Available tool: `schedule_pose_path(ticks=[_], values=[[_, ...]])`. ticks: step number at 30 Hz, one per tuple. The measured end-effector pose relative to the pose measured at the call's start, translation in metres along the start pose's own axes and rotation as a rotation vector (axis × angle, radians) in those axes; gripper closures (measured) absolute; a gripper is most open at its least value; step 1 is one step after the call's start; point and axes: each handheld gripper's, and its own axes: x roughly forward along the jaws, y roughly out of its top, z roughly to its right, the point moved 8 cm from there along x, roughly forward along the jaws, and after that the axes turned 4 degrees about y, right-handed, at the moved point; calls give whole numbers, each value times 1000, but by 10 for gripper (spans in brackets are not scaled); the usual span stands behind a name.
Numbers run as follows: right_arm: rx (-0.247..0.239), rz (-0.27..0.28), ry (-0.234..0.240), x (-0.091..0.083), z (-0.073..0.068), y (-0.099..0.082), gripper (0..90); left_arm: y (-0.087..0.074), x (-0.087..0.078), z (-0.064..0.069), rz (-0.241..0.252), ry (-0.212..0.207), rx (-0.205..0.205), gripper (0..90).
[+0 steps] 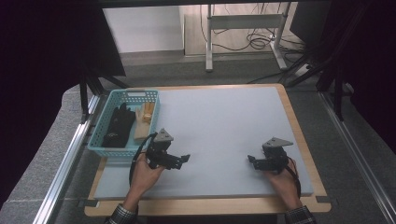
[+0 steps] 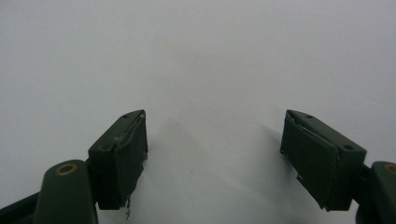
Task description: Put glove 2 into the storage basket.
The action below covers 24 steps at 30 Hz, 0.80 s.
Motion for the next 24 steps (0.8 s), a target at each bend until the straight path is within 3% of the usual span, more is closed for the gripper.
schedule_pose_path(ticks=[8, 13, 18, 22, 24], values=[[0, 0, 0, 0, 0, 0, 223, -27, 28, 19, -48, -33, 26, 4], [0, 0, 0, 0, 0, 0, 223, -48, 43, 20, -93, -13, 40, 1], [0, 0, 0, 0, 0, 0, 222, -50, 43, 20, -90, -11, 43, 0], [1, 0, 0, 0, 0, 0, 222, -51, 45, 23, -111, 31, 88, 0], [1, 1, 0, 0, 0, 0, 222, -51, 45, 23, -111, 29, 82, 0]])
